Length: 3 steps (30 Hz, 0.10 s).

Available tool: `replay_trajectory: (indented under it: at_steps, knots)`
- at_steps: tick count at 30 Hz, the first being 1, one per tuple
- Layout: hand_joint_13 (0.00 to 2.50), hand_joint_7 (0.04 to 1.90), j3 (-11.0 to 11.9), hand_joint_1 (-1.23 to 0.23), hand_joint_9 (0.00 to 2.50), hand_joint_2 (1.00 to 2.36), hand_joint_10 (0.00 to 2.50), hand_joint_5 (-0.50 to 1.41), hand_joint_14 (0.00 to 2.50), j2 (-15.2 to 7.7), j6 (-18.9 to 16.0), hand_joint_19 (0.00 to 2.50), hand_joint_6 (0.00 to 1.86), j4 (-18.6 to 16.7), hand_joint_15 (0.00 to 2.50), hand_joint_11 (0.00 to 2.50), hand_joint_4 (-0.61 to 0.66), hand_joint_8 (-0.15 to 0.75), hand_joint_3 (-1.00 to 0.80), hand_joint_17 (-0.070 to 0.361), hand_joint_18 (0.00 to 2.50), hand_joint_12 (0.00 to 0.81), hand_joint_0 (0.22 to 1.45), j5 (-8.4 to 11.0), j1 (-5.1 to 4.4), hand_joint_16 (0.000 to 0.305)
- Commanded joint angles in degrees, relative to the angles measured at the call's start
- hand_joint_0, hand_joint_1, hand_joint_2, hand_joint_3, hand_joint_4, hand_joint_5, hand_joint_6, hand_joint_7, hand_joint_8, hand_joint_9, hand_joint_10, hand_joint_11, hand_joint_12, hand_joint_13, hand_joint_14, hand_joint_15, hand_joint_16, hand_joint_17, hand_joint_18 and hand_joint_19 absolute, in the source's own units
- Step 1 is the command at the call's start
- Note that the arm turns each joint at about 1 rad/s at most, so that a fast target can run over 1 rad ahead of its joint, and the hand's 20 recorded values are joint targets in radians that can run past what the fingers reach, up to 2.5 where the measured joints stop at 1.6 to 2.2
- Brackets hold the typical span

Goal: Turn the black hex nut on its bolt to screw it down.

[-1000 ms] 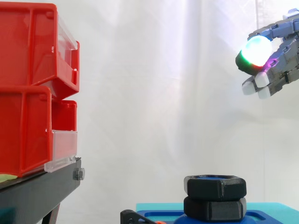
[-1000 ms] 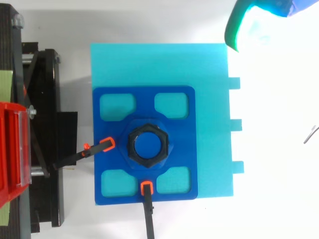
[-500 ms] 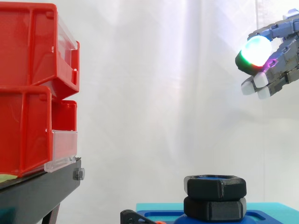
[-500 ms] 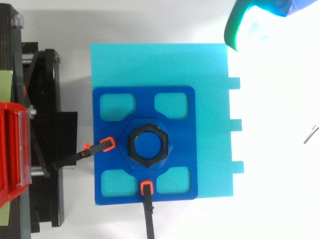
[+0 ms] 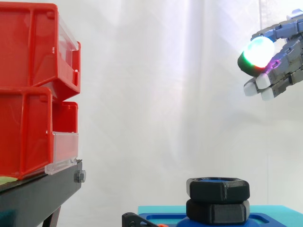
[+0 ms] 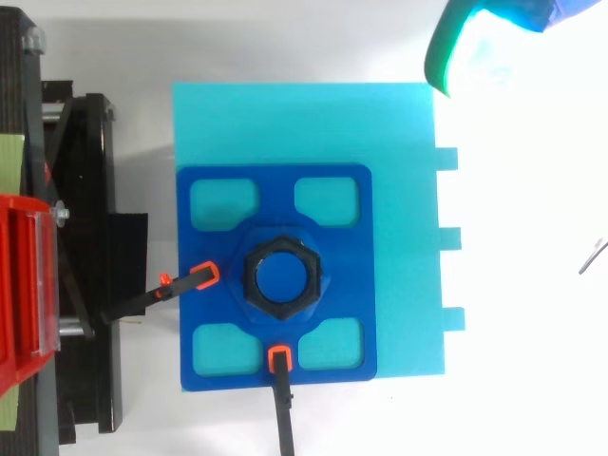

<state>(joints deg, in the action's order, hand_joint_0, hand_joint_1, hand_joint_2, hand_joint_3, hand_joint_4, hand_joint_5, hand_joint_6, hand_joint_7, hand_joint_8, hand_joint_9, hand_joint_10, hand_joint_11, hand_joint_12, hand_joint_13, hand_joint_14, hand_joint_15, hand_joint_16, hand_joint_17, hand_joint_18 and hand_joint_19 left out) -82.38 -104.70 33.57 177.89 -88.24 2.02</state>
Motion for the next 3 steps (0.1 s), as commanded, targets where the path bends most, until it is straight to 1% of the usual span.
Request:
replay_trajectory:
  at_steps: [1, 3]
  knots:
    - [0.33, 0.90, 0.03, -0.48, 0.57, 1.00, 0.00, -0.16, 0.00, 0.02, 0.00, 0.30, 0.50, 0.00, 0.00, 0.01, 0.21, 0.252, -0.50, 0.124, 0.31, 0.357, 0.48, 0.00, 0.00, 0.055]
    - [0.33, 0.89, 0.03, -0.48, 0.57, 1.00, 0.00, -0.16, 0.00, 0.02, 0.00, 0.30, 0.50, 0.00, 0.00, 0.01, 0.21, 0.252, -0.50, 0.125, 0.31, 0.357, 0.48, 0.00, 0.00, 0.055]
